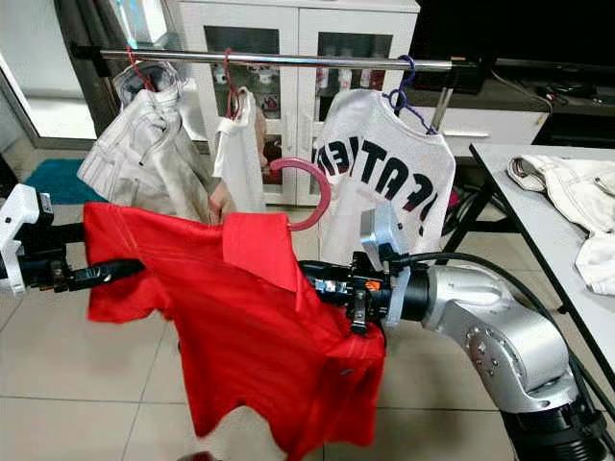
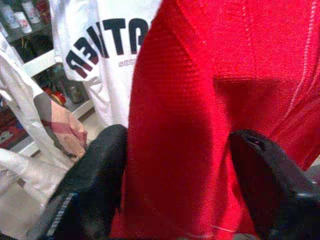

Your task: Hang hanger

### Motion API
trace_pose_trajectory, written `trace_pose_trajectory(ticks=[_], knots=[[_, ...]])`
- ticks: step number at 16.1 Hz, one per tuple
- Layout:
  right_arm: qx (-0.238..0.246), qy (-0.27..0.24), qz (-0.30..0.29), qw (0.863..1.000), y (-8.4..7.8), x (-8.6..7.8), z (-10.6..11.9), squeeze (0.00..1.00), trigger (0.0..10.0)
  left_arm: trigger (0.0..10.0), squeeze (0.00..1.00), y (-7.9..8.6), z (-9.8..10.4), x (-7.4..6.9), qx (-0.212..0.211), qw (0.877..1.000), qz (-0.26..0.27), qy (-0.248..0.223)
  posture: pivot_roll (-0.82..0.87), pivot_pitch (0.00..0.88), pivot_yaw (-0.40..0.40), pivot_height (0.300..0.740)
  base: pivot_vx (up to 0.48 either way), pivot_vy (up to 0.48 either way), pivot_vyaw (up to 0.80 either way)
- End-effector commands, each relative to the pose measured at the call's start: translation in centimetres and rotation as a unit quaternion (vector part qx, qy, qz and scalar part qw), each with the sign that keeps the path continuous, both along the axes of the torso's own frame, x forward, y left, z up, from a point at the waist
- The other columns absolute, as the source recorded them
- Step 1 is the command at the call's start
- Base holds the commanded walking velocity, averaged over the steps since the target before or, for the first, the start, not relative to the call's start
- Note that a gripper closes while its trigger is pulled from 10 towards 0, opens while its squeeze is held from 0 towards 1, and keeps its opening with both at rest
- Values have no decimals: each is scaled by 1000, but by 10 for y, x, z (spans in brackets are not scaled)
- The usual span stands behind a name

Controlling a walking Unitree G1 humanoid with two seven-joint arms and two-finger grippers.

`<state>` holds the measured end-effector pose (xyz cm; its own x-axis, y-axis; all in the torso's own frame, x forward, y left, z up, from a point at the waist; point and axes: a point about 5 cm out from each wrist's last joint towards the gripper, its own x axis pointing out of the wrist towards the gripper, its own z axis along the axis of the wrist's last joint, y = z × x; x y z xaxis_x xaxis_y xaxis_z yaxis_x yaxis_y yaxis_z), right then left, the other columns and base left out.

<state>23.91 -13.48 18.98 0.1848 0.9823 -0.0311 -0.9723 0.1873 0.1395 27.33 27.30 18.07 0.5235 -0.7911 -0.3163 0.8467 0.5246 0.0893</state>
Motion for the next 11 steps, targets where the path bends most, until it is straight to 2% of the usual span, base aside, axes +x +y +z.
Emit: trace_pose_trajectory(ticks=[1, 11], knots=[[8, -19, 6, 1000, -2, -2, 7, 0, 10000, 0, 0, -3, 0, 1, 0, 1000, -10, 1, 23, 0, 24, 740, 0, 0, 0], [15, -21, 5, 1000, 0, -1, 7, 0, 10000, 0, 0, -1, -3, 4, -12, 1000, -8, 17, 24, 0, 25, 740, 0, 0, 0]])
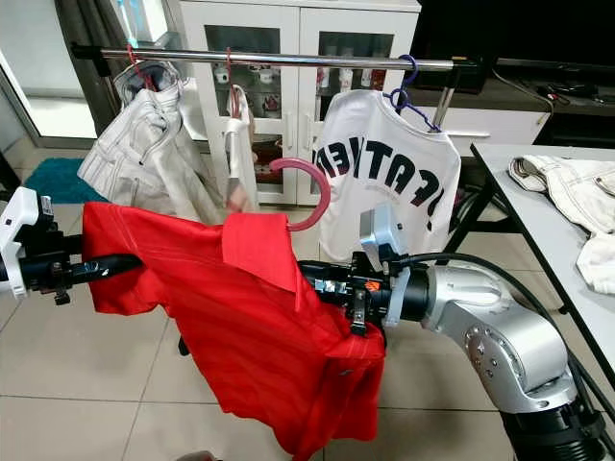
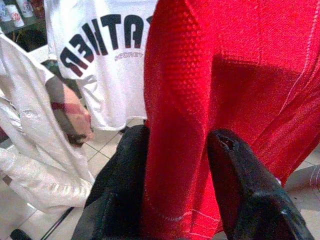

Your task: Hang hanger

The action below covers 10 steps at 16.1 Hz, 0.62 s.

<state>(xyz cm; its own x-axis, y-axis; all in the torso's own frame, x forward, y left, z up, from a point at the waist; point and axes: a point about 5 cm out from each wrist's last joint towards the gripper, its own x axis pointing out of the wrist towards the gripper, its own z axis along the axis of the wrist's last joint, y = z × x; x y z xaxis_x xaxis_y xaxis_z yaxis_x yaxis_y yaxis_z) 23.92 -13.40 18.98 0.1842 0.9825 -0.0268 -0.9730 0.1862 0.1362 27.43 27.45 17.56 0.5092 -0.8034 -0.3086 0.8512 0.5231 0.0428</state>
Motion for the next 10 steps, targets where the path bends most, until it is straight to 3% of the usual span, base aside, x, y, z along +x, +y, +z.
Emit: trace_pose_trajectory(ticks=[1, 10], knots=[[14, -20, 5, 1000, -1, -1, 8, 0, 10000, 0, 0, -3, 2, 4, 4, 1000, -6, 0, 23, 0, 26, 740, 0, 0, 0], [19, -19, 3, 1000, -1, -2, 8, 0, 10000, 0, 0, -2, 1, 9, -8, 1000, 22, -12, 23, 0, 29, 740, 0, 0, 0]])
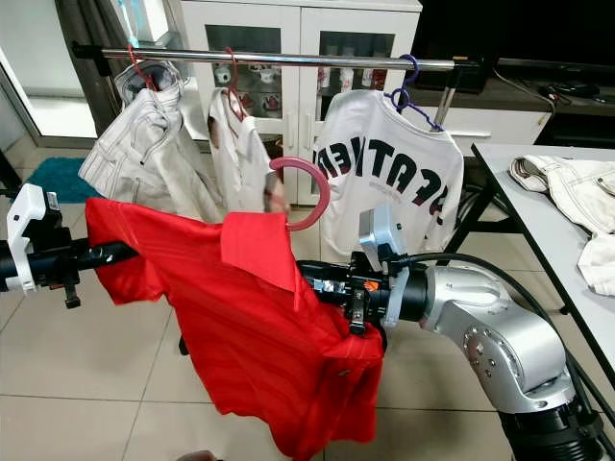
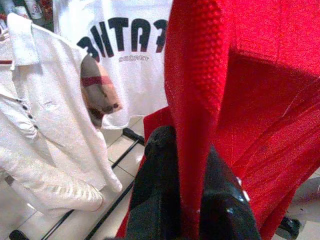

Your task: Hang hanger

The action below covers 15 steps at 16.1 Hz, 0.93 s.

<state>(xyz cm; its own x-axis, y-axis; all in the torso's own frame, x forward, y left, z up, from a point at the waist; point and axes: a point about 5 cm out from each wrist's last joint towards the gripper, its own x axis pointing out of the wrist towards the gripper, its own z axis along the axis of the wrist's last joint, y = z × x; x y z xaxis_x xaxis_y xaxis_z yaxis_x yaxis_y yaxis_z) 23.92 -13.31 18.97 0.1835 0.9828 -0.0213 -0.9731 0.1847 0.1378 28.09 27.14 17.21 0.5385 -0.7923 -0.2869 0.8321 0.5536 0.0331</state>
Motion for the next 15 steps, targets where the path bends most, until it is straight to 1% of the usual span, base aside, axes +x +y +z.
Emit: trace_pose_trajectory(ticks=[1, 3, 4, 5, 6, 7, 8, 9, 10, 13, 15], knots=[[16, -20, 2, 1000, -2, -2, 8, 0, 10000, 0, 0, 2, 4, 3, 5, 1000, 10, -12, 23, 0, 29, 740, 0, 0, 0], [17, -20, -3, 1000, -3, -1, 7, 0, 10000, 0, 0, 8, 4, 8, -5, 998, 63, -31, 23, 0, 31, 740, 0, 0, 0], [20, -19, -12, 1000, -4, 0, 7, 0, 10000, 0, 0, 14, 6, 12, -27, 992, 114, -49, 23, 0, 31, 740, 0, 0, 0], [22, -18, -28, 999, -6, 3, 7, 0, 10000, 0, 0, 23, 7, 16, -66, 980, 178, -63, 23, 0, 31, 740, 0, 0, 0], [25, -15, -42, 999, -8, 5, 7, 0, 10000, 0, 0, 32, 4, 18, -91, 965, 235, -68, 20, 0, 36, 740, 0, 0, 0], [29, -13, -52, 998, -10, 7, 7, 0, 10000, 0, 0, 42, -2, 17, -108, 947, 295, -66, 23, 0, 33, 740, 0, 0, 0], [32, -13, -55, 998, -10, 7, 8, 0, 10000, 0, 0, 46, -6, 17, -118, 936, 326, -63, 23, 0, 33, 740, 0, 0, 0], [38, -11, -57, 998, -11, 8, 8, 0, 10000, 0, 0, 53, -13, 15, -126, 918, 372, -57, 27, 0, 28, 740, 0, 0, 0], [44, -10, -58, 997, -11, 8, 9, 0, 10000, 0, 0, 57, -21, 13, -129, 903, 407, -43, 27, 0, 28, 740, 0, 0, 0], [53, -10, -66, 996, -12, 11, 11, 0, 10000, 0, 0, 60, -46, 8, -96, 875, 474, -3, 30, 0, 22, 740, 0, 0, 0], [54, -10, -68, 996, -12, 12, 11, 0, 10000, 0, 0, 58, -51, 8, -93, 873, 479, 3, 30, 0, 22, 740, 0, 0, 0]])
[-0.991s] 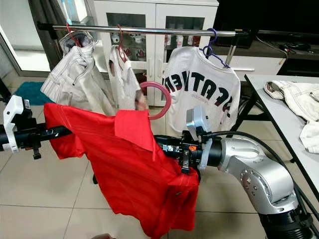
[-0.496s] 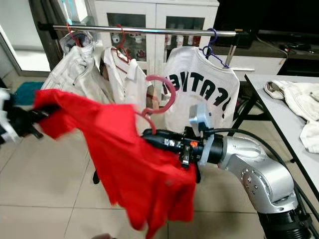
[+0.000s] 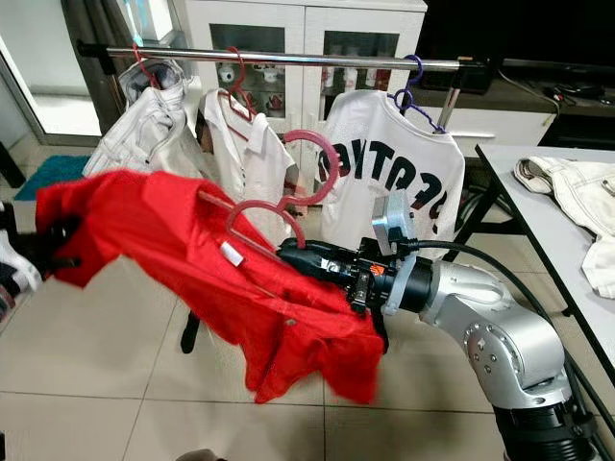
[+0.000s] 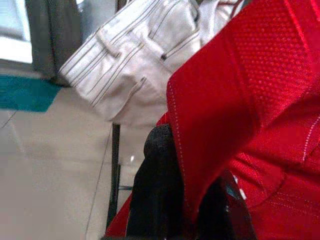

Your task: Hang hanger

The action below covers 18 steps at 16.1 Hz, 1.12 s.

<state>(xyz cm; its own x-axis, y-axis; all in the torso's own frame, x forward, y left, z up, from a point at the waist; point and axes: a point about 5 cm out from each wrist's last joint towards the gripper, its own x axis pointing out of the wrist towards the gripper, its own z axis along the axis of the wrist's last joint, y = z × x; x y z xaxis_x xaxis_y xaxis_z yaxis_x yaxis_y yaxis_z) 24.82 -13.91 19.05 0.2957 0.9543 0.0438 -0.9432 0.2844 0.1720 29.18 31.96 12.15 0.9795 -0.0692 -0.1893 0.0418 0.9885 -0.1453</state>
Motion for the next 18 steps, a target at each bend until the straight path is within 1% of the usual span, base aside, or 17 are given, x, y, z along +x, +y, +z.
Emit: trace_pose_trajectory(ticks=[1, 2, 3, 4, 5, 6, 7, 8, 9, 11, 12, 13, 14, 15, 16, 17, 18], knots=[[18, -21, -13, 1000, -7, 3, 11, 0, 10000, 0, 0, 9, -2, -2, 3, 999, 38, 13, 29, 0, 23, 740, 0, 0, 0], [17, -21, -14, 1000, -7, 4, 11, 0, 10000, 0, 0, 9, -3, -2, 5, 999, 42, 17, 29, 0, 23, 740, 0, 0, 0], [17, -21, -16, 1000, -8, 4, 11, 0, 10000, 0, 0, 8, -6, -2, 22, 999, 39, 27, 27, 0, 24, 740, 0, 0, 0], [13, -21, -17, 1000, -8, 4, 10, 0, 10000, 9725, 0, -1, -3, 0, 47, 999, 0, 20, 28, 0, 20, 740, 0, 0, 0], [8, -20, -20, 1000, -8, 5, 9, 0, 10000, 10000, 0, -10, 3, 0, 40, 998, -39, 1, 28, 0, 19, 740, 0, 0, 0], [0, -19, -27, 999, -8, 6, 8, 0, 10000, 10000, 1000, -15, 9, 0, 46, 997, -58, -12, 29, 0, 16, 740, 0, 0, 0], [-23, -17, -49, 998, -8, 11, 4, 0, 10000, 10000, 1000, -16, 16, 1, 56, 996, -64, -28, 29, 0, 15, 740, 0, 0, 0], [-39, -21, -64, 997, -9, 14, 1, 0, 10000, 10000, 1000, -15, 19, 1, 67, 995, -65, -33, 30, 0, 13, 740, 0, 0, 0], [-59, -27, -89, 994, -9, 20, -2, 0, 10000, 10000, 1000, -13, 23, 1, 92, 993, -69, -35, 31, 0, 12, 740, 0, 0, 0], [-74, -32, -121, 989, -6, 28, -2, 0, 10000, 10000, 1000, -5, 30, 3, 135, 989, -54, -30, 34, 0, 8, 740, 0, 0, 0], [-82, -32, -127, 988, -5, 29, -3, 0, 10000, 10000, 1000, -4, 31, 3, 142, 988, -47, -28, 33, 0, 7, 740, 0, 0, 0], [-102, -30, -151, 983, -3, 34, -6, 0, 10000, 10000, 1000, -7, 34, 5, 154, 986, -49, -29, 32, 0, 4, 740, 0, 0, 0], [-118, -31, -172, 977, -1, 37, -8, 0, 10000, 10000, 1000, -19, 38, 7, 152, 985, -69, -41, 33, 0, 1, 740, 0, 0, 0], [-135, -38, -186, 973, 4, 39, -11, 0, 10000, 10000, 1000, -68, 44, 13, 87, 978, -168, -82, 31, 0, -1, 740, 0, 0, 0], [-136, -40, -186, 972, 6, 39, -11, 0, 10000, 10000, 1000, -85, 46, 14, 60, 973, -205, -92, 31, 0, -1, 740, 0, 0, 0], [-138, -44, -187, 971, 9, 38, -10, 0, 10000, 10000, 1000, -124, 48, 12, 3, 951, -290, -106, 29, 0, -2, 740, 0, 0, 0], [-138, -47, -187, 971, 12, 38, -8, 0, 10000, 10000, 1000, -148, 47, 12, -34, 939, -326, -107, 24, 0, 2, 740, 0, 0, 0]])
